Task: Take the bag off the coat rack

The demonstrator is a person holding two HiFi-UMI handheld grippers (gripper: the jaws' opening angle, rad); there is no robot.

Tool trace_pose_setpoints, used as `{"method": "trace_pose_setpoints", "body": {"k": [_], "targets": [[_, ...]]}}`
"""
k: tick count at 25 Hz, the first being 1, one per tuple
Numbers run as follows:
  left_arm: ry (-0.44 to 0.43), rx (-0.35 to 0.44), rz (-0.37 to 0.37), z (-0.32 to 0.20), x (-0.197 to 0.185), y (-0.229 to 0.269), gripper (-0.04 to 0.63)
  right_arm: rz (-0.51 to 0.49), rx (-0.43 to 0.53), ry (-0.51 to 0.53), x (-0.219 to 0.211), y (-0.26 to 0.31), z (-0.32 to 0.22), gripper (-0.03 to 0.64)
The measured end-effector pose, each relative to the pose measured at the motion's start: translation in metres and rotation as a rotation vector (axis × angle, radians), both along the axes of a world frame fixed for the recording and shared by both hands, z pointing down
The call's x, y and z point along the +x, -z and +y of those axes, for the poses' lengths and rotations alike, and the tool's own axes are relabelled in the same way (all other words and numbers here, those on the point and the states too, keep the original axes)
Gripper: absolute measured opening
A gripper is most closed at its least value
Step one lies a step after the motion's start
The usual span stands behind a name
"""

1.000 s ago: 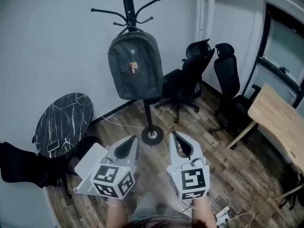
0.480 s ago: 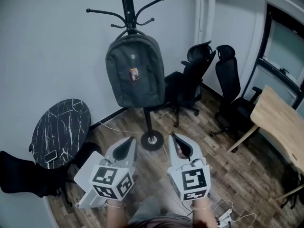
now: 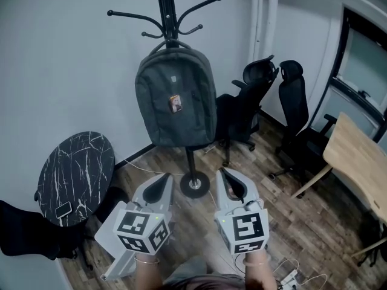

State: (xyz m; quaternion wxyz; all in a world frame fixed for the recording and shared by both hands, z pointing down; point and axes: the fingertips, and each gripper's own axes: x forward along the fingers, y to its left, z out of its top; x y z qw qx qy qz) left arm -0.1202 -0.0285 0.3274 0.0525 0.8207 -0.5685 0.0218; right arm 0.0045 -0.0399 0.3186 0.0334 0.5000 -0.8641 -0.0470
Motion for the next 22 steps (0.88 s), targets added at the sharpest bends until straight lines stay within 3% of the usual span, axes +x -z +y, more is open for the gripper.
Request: {"method": "trace_pose_setpoints", "body": {"k": [22], "targets": [[-0.047,0.015,0.020,-0.086,-0.075,0.012,0.015,0.036,0.058,-0.073,-0.055,0.013,-0.077,0.003]]}}
